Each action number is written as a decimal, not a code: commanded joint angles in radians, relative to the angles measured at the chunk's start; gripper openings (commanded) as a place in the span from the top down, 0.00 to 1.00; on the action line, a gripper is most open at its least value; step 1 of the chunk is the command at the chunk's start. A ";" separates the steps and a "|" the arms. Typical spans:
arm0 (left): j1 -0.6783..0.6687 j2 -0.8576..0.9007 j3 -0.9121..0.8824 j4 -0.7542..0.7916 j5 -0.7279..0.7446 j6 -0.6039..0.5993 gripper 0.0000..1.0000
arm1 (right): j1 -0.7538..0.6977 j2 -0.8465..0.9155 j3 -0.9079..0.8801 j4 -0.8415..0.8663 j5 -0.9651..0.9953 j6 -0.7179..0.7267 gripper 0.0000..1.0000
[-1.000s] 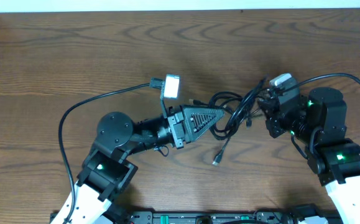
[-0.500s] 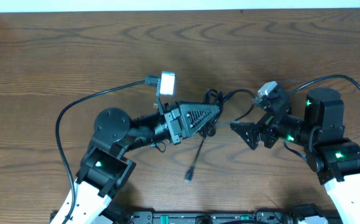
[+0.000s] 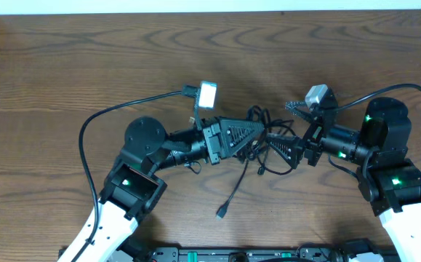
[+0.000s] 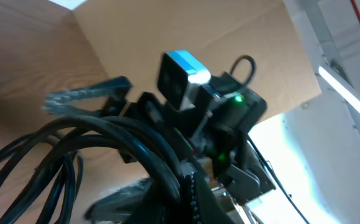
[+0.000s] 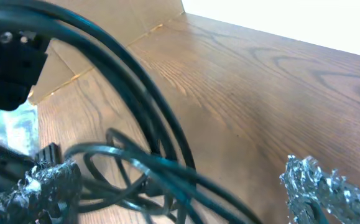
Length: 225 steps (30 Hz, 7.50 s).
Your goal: Untangle cables
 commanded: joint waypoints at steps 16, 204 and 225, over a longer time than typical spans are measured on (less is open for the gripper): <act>-0.141 -0.007 0.039 0.190 -0.018 -0.021 0.92 | -0.004 0.136 -0.003 0.051 0.189 0.002 0.01; 0.155 0.132 0.099 -1.168 -0.855 0.700 0.00 | -0.243 0.259 -0.005 -0.162 0.088 -0.018 0.01; 0.189 0.125 0.099 -1.158 -0.856 0.701 0.00 | 0.079 0.260 -0.203 0.120 0.500 1.085 0.02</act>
